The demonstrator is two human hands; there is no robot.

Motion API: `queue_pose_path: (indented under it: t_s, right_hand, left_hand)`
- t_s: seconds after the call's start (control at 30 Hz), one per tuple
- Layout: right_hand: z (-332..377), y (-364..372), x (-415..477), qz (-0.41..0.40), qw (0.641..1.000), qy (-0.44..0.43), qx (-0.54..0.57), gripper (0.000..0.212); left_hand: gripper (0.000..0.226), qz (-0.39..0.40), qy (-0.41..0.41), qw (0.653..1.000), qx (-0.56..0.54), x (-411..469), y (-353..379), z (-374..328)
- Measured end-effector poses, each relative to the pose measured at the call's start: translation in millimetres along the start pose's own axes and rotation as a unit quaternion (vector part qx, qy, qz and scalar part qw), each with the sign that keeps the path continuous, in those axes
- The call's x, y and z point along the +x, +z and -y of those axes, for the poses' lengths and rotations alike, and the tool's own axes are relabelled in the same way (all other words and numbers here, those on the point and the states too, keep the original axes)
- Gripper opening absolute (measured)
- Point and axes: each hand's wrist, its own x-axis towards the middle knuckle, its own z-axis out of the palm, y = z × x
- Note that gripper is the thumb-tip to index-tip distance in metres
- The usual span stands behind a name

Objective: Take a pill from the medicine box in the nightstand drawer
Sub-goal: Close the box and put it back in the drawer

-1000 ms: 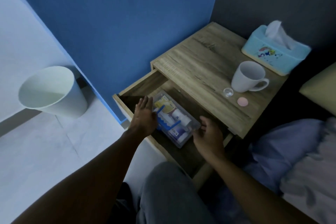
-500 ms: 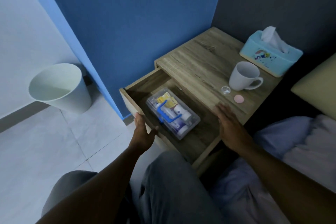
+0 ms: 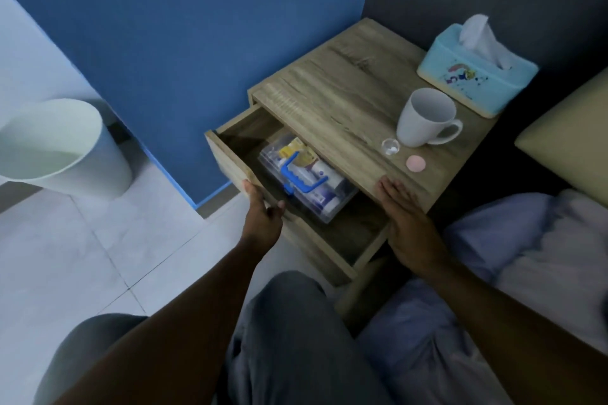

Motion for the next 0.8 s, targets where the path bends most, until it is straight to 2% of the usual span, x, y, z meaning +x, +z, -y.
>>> queue_pose_path:
  t_s: [0.47,0.63,0.8]
  right_hand:
    - [2.7,11.5,3.2,-0.056,0.998,0.033,0.016,0.069]
    - [0.4,13.7,2.5,-0.06,0.997,0.028,0.03,0.075]
    - [3.9,11.9,2.2,-0.063,0.997,0.036,0.028,0.071]
  left_hand:
    - [0.089,0.025,0.023,0.999,-0.025,54.1,59.8,-43.2]
    - [0.089,0.025,0.017,0.999,-0.025,69.0,76.0,-54.5]
    - [0.092,0.034,0.023,0.999,-0.025,77.9,86.1,-60.1]
